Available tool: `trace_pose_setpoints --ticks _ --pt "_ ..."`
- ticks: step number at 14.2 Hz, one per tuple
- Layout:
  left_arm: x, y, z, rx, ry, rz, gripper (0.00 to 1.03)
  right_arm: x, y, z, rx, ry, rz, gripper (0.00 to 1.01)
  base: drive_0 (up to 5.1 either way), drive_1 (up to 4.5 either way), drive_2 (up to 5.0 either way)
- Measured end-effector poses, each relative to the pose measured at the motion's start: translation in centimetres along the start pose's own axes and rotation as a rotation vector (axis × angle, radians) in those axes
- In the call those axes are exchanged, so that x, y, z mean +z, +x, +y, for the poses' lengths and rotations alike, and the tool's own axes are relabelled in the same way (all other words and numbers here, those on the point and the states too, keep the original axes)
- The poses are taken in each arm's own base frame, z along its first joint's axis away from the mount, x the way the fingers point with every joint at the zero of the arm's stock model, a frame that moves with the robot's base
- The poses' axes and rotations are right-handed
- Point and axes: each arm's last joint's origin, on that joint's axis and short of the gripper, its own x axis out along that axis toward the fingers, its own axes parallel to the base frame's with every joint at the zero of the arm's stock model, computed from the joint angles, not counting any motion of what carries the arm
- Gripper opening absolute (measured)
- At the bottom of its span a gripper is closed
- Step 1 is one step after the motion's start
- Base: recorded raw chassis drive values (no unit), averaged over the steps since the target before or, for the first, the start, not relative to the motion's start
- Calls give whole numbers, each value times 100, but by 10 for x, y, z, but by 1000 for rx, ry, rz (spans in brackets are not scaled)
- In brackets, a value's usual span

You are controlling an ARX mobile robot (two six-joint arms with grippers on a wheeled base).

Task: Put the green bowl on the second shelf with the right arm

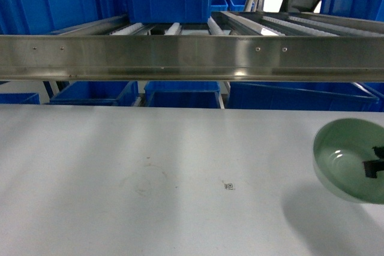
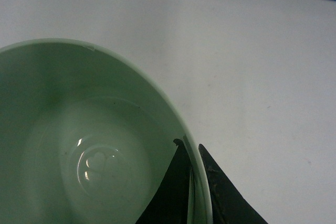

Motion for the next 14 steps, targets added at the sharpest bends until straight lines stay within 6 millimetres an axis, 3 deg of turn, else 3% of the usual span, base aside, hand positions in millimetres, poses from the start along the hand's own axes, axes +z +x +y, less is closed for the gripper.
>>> trace_pose_setpoints --ticks 7,12,13,14 --pt "0 0 0 0 0 0 98 41 -109 -1 -34 24 -324 2 0 0 0" --pt "0 0 0 0 0 0 98 40 -177 -10 -85 63 -435 2 0 0 0" --pt "0 0 0 0 0 0 98 41 -196 -8 -76 62 -476 2 0 0 0" --pt "0 0 0 0 0 0 98 40 -203 -4 -57 52 -490 2 0 0 0"
